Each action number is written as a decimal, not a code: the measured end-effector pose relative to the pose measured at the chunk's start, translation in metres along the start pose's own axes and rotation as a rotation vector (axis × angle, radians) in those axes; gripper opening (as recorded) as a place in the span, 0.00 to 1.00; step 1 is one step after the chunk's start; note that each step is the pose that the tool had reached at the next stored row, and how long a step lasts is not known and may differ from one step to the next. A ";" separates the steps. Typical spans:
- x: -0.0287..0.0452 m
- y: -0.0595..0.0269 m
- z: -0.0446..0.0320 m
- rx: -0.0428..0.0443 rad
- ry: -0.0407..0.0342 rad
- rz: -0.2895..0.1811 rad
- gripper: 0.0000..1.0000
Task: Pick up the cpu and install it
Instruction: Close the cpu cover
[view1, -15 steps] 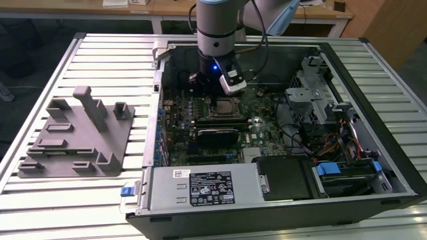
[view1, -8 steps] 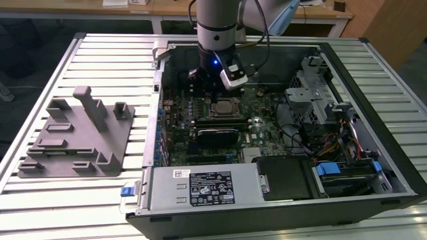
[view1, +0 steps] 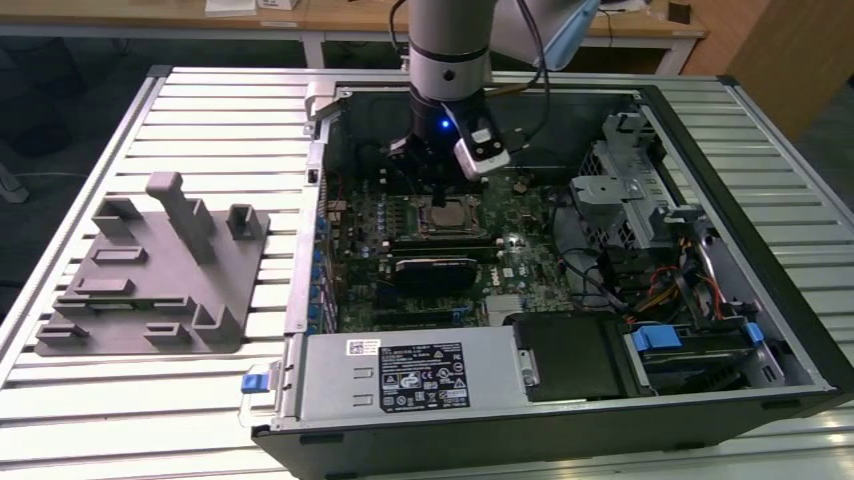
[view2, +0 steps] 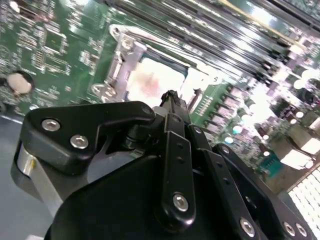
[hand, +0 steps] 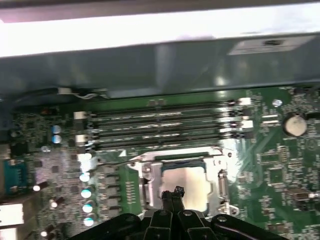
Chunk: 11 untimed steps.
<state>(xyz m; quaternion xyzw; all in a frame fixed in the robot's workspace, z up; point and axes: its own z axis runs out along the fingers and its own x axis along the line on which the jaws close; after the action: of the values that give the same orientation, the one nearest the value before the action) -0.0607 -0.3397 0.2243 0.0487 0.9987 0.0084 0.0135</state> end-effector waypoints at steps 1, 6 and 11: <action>-0.0029 0.0003 0.0001 0.0010 -0.0001 0.000 0.11; -0.0131 0.0013 0.0004 0.0030 0.0009 0.001 0.11; -0.0153 0.0015 -0.0025 0.0035 0.0019 0.001 0.11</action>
<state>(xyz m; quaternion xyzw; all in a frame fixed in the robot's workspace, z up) -0.0454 -0.3397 0.2272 0.0493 0.9987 0.0067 0.0124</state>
